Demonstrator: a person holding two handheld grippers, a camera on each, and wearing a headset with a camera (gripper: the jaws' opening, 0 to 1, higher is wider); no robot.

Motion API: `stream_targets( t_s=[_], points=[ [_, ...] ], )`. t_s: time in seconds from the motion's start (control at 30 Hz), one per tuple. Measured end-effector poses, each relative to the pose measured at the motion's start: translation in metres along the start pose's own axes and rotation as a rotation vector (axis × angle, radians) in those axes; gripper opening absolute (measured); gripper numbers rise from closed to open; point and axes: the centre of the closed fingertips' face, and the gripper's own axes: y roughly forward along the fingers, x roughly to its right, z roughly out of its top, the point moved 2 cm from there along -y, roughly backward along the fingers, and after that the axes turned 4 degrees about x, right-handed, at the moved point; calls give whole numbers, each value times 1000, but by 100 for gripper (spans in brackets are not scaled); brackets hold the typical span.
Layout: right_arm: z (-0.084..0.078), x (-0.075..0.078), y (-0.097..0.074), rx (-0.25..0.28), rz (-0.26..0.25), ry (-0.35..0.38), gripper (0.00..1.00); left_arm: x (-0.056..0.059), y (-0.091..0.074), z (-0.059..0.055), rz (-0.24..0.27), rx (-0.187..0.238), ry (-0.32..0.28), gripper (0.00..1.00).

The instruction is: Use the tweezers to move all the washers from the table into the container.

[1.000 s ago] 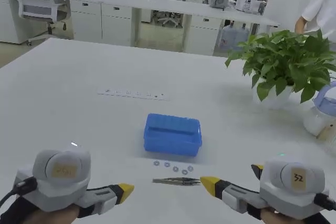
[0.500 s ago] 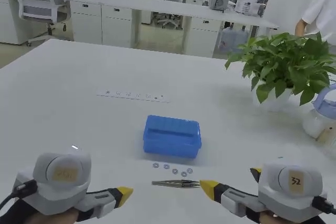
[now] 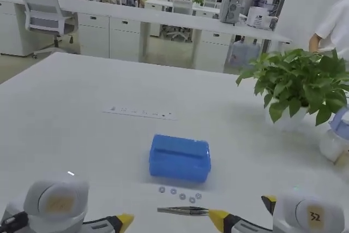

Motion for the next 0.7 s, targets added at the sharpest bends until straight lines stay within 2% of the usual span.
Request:
stream_targets(
  t_s=[0.3,0.4,0.5,0.57,0.63,0.7],
  points=[
    [5,-2,0,19,21,7,78,2,3,-3,-9,-20,5,87],
    [7,-1,-1,24,21,4,77,9,4,-1,-36,-25,17,85],
    [10,-1,-1,31,21,2,74,16,4,5,-69,-2,56,78],
    [10,0,-2,23,20,17,71,19,5,6,-82,-9,71,75],
    [14,2,-4,46,12,22,69,23,6,7,-103,-13,74,74],
    [14,4,-4,45,13,34,68,27,10,8,-141,-25,76,67]
  ],
)
